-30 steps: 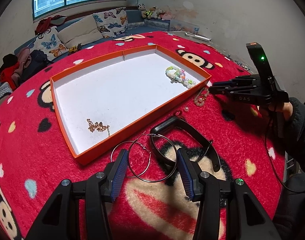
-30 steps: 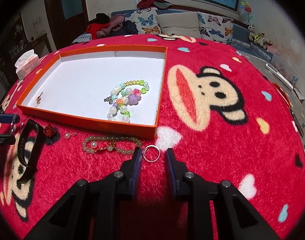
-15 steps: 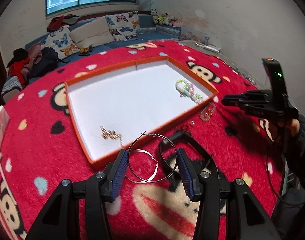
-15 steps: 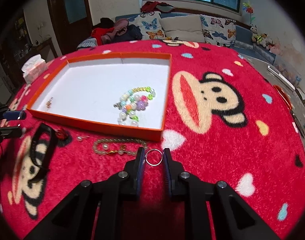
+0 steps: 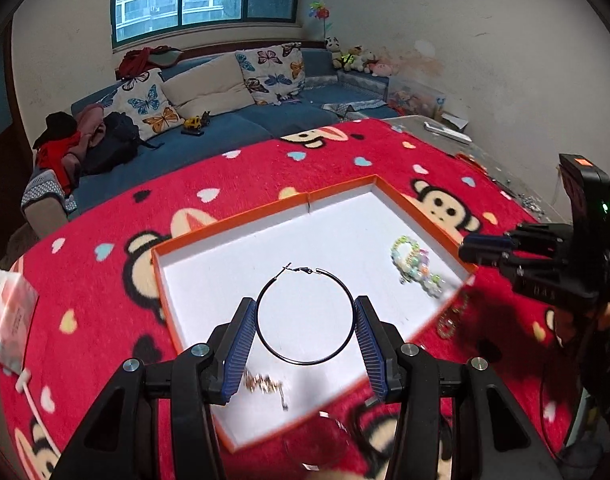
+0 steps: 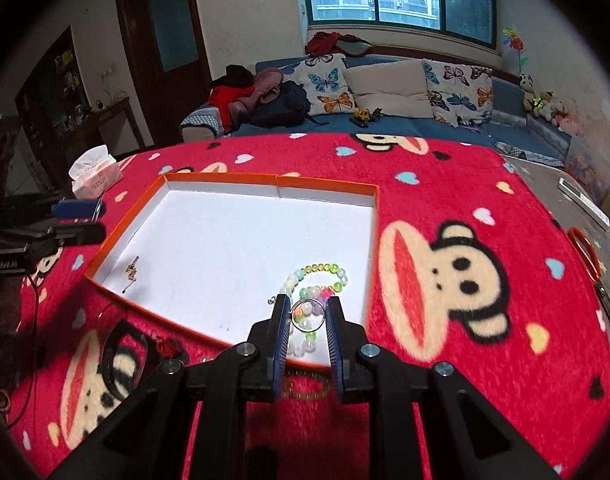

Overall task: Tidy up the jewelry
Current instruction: 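Place the ring beside the bracelet with the right tool while the left tool drops the hoop in the tray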

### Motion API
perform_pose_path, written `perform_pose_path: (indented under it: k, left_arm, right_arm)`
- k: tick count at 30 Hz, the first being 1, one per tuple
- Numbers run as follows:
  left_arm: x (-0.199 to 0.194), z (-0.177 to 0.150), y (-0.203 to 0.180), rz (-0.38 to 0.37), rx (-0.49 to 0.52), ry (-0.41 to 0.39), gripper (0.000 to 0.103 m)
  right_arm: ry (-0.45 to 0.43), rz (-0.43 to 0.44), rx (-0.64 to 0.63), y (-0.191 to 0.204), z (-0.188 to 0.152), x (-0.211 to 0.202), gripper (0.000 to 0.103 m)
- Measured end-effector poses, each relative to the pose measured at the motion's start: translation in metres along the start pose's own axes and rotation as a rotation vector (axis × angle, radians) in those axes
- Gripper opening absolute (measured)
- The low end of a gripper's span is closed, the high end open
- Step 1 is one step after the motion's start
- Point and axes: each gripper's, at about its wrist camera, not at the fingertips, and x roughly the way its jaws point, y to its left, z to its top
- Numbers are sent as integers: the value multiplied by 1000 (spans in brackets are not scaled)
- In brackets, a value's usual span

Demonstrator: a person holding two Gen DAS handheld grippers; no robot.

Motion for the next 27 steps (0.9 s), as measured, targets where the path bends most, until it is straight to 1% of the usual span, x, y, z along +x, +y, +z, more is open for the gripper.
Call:
perform_pose_path:
  k: [2,7,12,18,27]
  left_arm:
    - [15,5,2,19,2,22,52]
    - [48,2,8,20,-13,79,52]
    - [72,-5,9,19,-14,125,52]
    - [87,-7,10,28,-16,146,53]
    - [95,-8,8,40,-19,176,54]
  right_arm:
    - [12,-8,-5,1,-1,5,21]
    - [40,-12,-12,0,-5,17,21]
    - [60,-10,-3,-2,-7,24,21]
    - [71,-9,-1,-1,-10,28,21]
    - [71,-13,-2,-1,-11,29,21]
